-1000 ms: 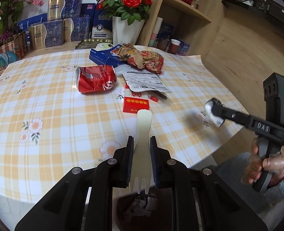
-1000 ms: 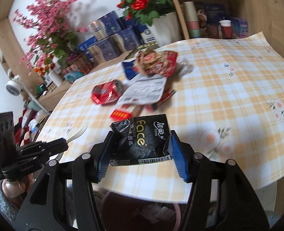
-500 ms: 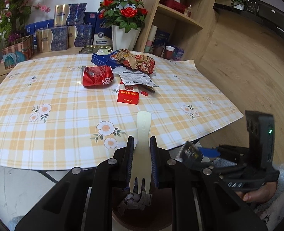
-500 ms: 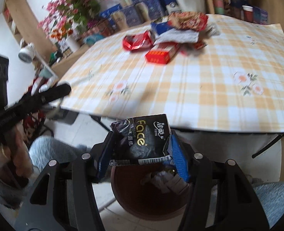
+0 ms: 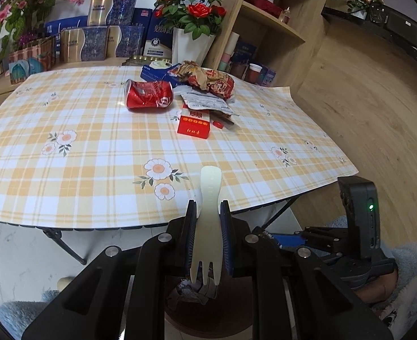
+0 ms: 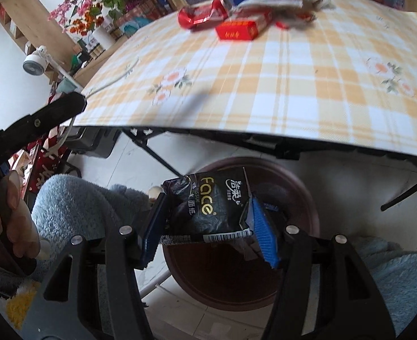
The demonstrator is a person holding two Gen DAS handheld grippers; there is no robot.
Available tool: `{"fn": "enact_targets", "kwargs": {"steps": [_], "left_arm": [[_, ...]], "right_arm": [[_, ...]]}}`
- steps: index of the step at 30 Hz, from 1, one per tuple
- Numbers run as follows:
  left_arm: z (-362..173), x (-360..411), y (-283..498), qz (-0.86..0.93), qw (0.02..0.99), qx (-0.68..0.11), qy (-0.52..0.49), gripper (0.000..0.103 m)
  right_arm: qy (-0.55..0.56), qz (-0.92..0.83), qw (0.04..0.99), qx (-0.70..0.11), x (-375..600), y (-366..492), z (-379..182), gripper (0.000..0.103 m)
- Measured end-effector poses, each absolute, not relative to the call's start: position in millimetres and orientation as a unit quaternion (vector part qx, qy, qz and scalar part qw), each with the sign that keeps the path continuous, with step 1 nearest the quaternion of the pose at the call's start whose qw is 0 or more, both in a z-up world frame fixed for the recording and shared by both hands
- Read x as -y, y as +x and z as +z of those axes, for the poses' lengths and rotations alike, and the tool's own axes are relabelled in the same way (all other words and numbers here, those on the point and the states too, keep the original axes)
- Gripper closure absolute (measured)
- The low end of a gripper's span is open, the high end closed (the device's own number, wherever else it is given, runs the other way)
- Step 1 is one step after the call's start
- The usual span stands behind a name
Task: Collect trash
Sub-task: 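Carry the white fork and black packet down over the brown bin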
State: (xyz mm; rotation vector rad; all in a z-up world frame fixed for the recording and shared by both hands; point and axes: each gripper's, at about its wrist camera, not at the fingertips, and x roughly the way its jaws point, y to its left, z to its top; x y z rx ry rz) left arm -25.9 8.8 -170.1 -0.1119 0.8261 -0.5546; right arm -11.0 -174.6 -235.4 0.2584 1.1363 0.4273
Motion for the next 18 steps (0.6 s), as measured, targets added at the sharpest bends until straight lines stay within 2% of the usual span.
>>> {"fn": "enact_targets", "kwargs": {"steps": [4,9,15,18], "left_arm": [[-179.9,-10.4,-20.8,-0.265,0.872,-0.408,-0.06,0.086],[-185.3,-12.8,-18.0,-0.264,0.87,-0.412,-0.066,0.086],[-190.7,-12.3,-21.7,-0.265,0.87,-0.411,-0.06,0.086],[-190.7,-5.2,-27.7,-0.268,0.875,-0.402,-0.034,0.086]], "right_arm": [[0.114,0.211,0.798,-0.552,164.5,-7.6,-245.9,0.041],[0.099,0.195,0.808,-0.547,162.2,-7.2,-242.7,0.026],[0.108,0.158,0.83,-0.524,185.4,-5.8,-230.3,0.024],[0.1,0.135,0.852,-0.496,198.1,-7.9,-214.8,0.018]]}}
